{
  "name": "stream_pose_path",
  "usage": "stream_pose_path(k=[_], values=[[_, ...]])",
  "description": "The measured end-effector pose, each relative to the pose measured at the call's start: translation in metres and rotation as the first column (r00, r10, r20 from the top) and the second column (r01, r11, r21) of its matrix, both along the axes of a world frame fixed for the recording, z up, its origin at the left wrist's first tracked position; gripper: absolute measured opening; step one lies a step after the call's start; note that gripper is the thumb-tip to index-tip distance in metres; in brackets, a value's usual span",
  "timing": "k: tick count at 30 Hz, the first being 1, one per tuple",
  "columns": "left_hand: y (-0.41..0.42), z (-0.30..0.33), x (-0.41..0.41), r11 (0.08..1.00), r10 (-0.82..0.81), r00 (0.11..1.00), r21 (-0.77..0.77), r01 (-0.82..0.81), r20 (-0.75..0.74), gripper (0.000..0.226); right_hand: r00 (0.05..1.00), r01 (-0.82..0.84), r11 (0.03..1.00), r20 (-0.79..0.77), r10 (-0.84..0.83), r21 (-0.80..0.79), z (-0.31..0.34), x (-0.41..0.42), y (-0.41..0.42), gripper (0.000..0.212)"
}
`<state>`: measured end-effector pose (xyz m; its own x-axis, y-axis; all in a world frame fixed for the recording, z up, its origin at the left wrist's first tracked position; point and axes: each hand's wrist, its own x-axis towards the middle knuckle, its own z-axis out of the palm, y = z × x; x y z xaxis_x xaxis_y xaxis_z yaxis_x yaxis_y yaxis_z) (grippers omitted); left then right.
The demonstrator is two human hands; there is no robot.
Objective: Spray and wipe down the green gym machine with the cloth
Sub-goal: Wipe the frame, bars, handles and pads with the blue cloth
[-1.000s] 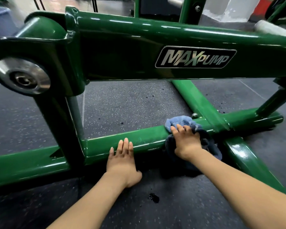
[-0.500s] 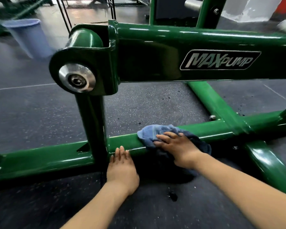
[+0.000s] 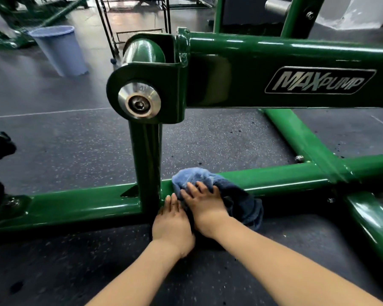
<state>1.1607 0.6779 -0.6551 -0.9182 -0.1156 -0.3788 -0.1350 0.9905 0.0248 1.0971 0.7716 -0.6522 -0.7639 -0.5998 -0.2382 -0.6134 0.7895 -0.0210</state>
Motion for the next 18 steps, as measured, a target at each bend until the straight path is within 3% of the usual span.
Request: stream_pose_path(k=[3, 5, 11, 13, 18], values=[[-0.003, 0.000, 0.006, 0.998, 0.020, 1.000, -0.055, -0.020, 0.002, 0.075, 0.978, -0.208, 0.978, -0.010, 0.208, 0.020, 0.007, -0.004, 0.023, 0.074], [-0.007, 0.000, 0.009, 0.998, 0.014, 1.000, -0.068, -0.015, -0.021, 0.072, 0.971, -0.236, 0.970, -0.007, 0.237, 0.049, 0.011, -0.017, 0.045, 0.076], [-0.015, -0.008, 0.012, 0.999, -0.033, 0.992, -0.029, 0.030, -0.122, 0.068, 0.983, 0.164, 0.986, -0.084, -0.163, 0.000, 0.010, -0.032, 0.012, 0.070], [-0.018, -0.008, 0.015, 0.999, -0.023, 0.984, 0.020, 0.026, -0.176, 0.066, 0.987, 0.120, 0.993, -0.109, -0.120, -0.006, 0.007, -0.035, -0.010, 0.066], [-0.028, -0.001, 0.029, 0.998, -0.010, 0.964, 0.056, 0.026, -0.264, 0.059, 0.989, -0.127, 0.991, -0.071, 0.130, 0.043, 0.009, -0.019, -0.045, 0.080]])
